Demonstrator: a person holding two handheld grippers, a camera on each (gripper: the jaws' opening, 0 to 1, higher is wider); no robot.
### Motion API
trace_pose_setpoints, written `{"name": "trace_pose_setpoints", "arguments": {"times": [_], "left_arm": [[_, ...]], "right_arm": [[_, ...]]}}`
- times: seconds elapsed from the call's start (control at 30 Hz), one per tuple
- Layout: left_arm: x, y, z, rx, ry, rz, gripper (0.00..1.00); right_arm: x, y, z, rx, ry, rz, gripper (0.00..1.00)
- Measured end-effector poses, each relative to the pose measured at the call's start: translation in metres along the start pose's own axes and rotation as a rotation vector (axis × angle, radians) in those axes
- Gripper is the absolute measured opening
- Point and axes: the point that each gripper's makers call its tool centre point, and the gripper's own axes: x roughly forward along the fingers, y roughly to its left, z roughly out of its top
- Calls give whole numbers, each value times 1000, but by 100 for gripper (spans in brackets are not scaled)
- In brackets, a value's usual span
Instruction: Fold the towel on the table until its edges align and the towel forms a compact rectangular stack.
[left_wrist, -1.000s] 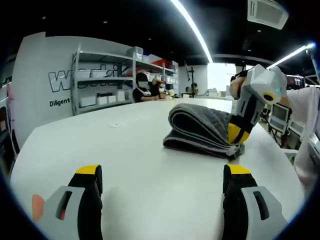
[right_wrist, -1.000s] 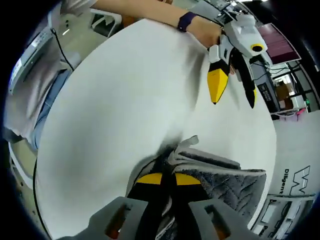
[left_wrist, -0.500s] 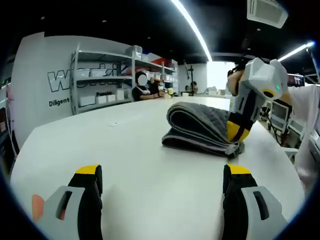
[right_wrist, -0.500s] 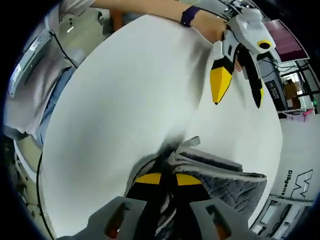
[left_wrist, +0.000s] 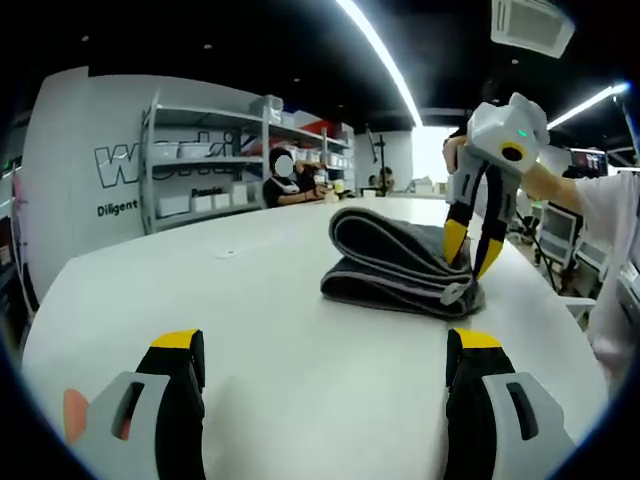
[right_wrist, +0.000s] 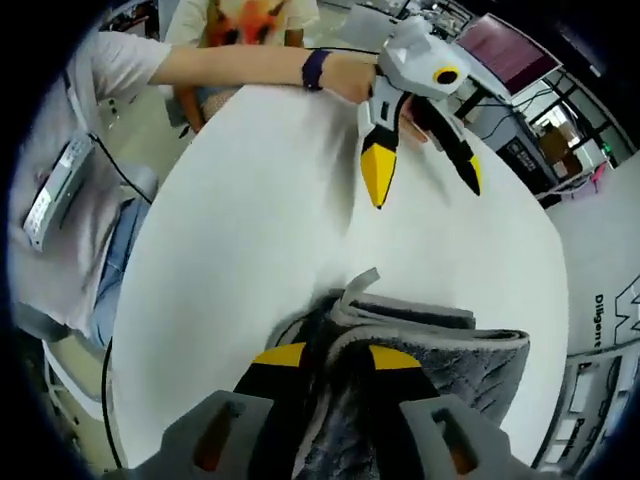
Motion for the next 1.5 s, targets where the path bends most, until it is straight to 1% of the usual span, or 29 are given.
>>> {"name": "trace_pose_setpoints", "arguments": {"times": [0.13, 0.17, 0.2, 0.27, 0.37, 0.5, 0.57, 0.63, 0.77, 0.93, 1.0, 1.07, 1.13, 1.2, 1.27, 1.33, 1.43, 1.5], "left_arm": [[0, -1, -1, -1, 1, 2, 99], [0, 0, -1, -1, 1, 2, 99], [0, 0, 0, 0, 0, 2, 99], [0, 0, 1, -1, -3, 2, 99], [-1, 0, 2, -2, -9, 3, 99], [-1, -2, 2, 0, -9, 1, 99], [0, -2, 2, 1, -8, 1, 99], [0, -3, 2, 2, -9, 1, 99], [1, -6, 4, 6, -13, -5, 99], [2, -13, 5, 13, -15, -27, 99], [2, -15, 7, 11, -23, -32, 99], [2, -16, 9, 9, -31, -38, 99], [2, -17, 10, 6, -35, -43, 99], [2, -18, 10, 7, -38, -49, 99], [3, -20, 11, -1, -43, -59, 99], [3, -21, 11, -3, -44, -62, 99], [4, -22, 11, -8, -48, -69, 99], [4, -24, 12, -12, -52, -78, 99]], "right_arm": [[-12, -3, 9, 33, -73, 1, 21], [-17, -5, 12, 50, -105, 0, 22], [-19, -6, 13, 56, -118, 2, 22], [-29, -9, 16, 83, -182, -8, 23], [-43, -14, 13, 149, -287, -15, 23], [-59, -24, -4, 272, -444, -38, 23], [-67, -28, -14, 313, -535, -52, 25], [-73, -32, -24, 337, -635, -86, 28], [-77, -32, -44, 354, -778, -134, 34], [-77, -38, -56, 372, -981, -145, 44], [-75, -41, -60, 385, -1019, -134, 47], [-70, -46, -65, 380, -1029, -129, 51], [-66, -47, -66, 371, -1047, -124, 55], [-63, -49, -68, 368, -1062, -123, 61], [-60, -51, -69, 374, -1083, -132, 66], [-59, -58, -74, 396, -1116, -165, 66], [-57, -60, -82, 407, -1097, -167, 69], [-59, -59, -85, 419, -1106, -165, 76]]}}
